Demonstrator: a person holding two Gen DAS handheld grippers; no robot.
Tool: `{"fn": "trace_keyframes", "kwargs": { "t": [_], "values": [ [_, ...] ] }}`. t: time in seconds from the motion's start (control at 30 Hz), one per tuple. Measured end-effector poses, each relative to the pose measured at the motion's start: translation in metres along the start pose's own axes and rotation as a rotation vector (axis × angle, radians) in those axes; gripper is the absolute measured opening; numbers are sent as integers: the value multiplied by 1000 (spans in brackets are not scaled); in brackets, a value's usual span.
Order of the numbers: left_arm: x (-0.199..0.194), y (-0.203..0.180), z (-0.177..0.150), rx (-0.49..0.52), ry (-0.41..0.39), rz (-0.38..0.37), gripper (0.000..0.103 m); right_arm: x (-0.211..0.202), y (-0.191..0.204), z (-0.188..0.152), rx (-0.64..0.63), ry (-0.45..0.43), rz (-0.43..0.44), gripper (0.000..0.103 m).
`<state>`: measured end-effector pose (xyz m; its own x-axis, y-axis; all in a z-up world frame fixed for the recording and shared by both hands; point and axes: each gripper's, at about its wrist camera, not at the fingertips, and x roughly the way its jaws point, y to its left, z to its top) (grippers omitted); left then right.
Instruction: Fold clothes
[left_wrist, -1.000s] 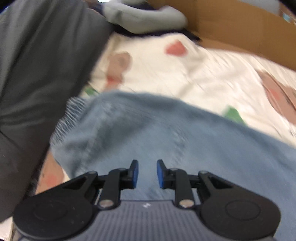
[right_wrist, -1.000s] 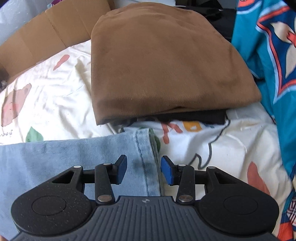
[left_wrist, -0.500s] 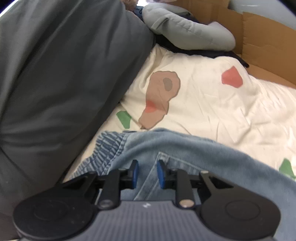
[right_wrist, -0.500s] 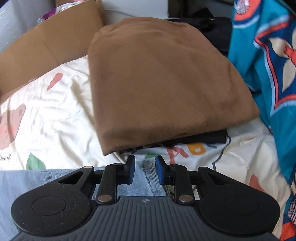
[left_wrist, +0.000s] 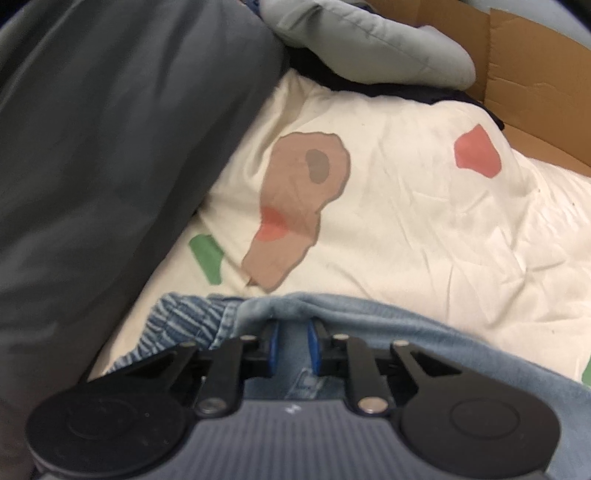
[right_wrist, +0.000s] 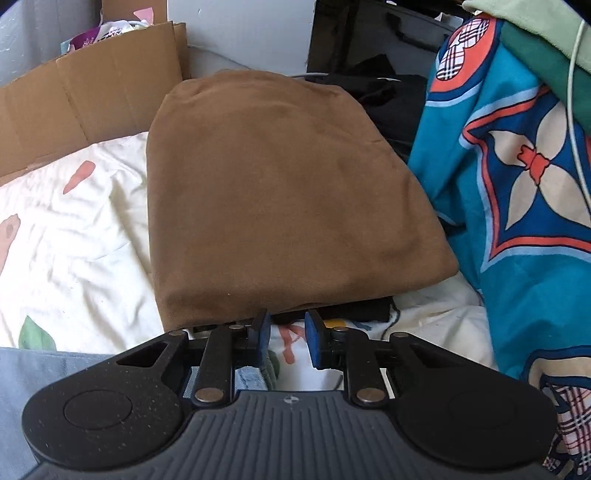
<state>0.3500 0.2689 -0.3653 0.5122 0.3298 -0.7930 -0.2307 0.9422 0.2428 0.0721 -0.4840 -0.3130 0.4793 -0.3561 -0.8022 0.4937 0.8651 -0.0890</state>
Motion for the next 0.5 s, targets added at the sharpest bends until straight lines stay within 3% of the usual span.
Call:
{"fn": "trace_keyframes", "kwargs": {
  "t": [0.13,0.37,0.5],
  "values": [
    [11,-7,10,39,35,7,0,0,8,-9,-13,30,42,27],
    [12,-4,13,69,49,-16,0,26,35,-31,-49,150,147,28],
    [-4,4,14,51,33,-45,1,48,35,-35,-29,196,150,27]
  ]
}}
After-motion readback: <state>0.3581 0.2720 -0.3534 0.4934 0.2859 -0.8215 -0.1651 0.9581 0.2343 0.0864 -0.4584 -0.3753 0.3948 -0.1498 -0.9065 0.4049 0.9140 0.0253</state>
